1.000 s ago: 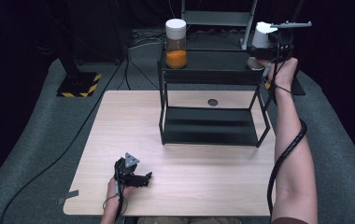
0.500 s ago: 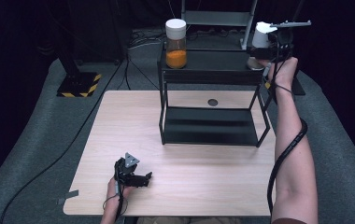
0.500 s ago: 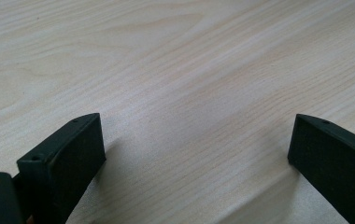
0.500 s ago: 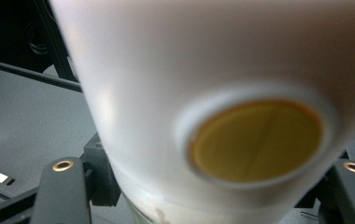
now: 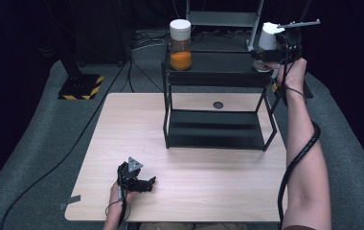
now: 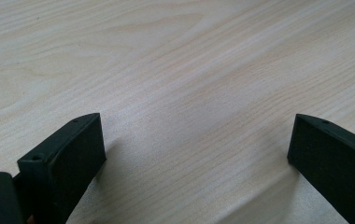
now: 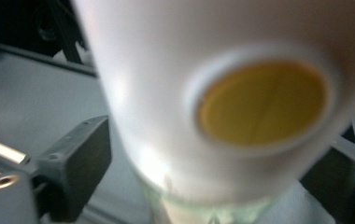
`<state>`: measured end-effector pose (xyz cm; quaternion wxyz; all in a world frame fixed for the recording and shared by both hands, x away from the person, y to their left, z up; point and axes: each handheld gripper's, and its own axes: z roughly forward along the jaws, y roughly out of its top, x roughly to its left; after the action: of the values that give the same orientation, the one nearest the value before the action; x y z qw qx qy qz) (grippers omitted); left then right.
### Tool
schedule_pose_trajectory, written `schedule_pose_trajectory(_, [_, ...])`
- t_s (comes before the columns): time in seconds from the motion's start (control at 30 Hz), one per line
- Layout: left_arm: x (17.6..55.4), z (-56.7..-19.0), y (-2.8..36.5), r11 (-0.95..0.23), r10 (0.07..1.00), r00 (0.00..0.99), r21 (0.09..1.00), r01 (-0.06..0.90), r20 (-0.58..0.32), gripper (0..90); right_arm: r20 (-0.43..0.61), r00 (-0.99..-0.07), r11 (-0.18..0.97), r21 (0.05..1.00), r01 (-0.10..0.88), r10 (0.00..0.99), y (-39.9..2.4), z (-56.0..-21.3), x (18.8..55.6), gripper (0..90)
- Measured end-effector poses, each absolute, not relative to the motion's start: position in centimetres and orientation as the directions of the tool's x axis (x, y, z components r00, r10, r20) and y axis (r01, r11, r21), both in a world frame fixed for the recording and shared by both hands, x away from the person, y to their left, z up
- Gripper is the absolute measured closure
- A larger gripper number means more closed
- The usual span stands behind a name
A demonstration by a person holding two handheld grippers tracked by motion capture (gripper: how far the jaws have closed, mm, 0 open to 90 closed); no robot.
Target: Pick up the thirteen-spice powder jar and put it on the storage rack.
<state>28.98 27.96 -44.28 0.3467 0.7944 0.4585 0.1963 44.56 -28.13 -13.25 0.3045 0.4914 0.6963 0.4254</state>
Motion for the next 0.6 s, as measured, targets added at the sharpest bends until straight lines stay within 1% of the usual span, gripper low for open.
schedule_pose_trajectory(0.07, [29.0,-44.3,28.0,-0.339,0.865,0.502,0.731,0.592,-0.006,3.7,-0.017,-0.344,0.171,0.889,0.424,0.939,-28.4,-13.0,44.0,3.2])
schedule_pose_trajectory(0.13, [29.0,-44.3,28.0,-0.339,0.865,0.502,0.731,0.592,-0.006,3.7,-0.027,-0.364,0.188,0.889,0.416,0.931,-28.7,-12.8,43.2,1.9])
schedule_pose_trajectory(0.3, [29.0,-44.3,28.0,-0.338,0.865,0.502,0.731,0.592,-0.006,3.7,-0.077,-0.400,0.249,0.883,0.398,0.913,-29.1,-12.9,40.8,1.0])
schedule_pose_trajectory(0.47, [29.0,-44.3,28.0,-0.339,0.865,0.502,0.731,0.592,-0.006,3.7,-0.121,-0.425,0.303,0.868,0.392,0.897,-29.5,-13.9,38.4,0.6])
schedule_pose_trajectory(0.6, [29.0,-44.3,28.0,-0.339,0.865,0.502,0.731,0.592,-0.005,3.7,-0.144,-0.436,0.331,0.859,0.391,0.888,-29.9,-15.7,36.3,0.5])
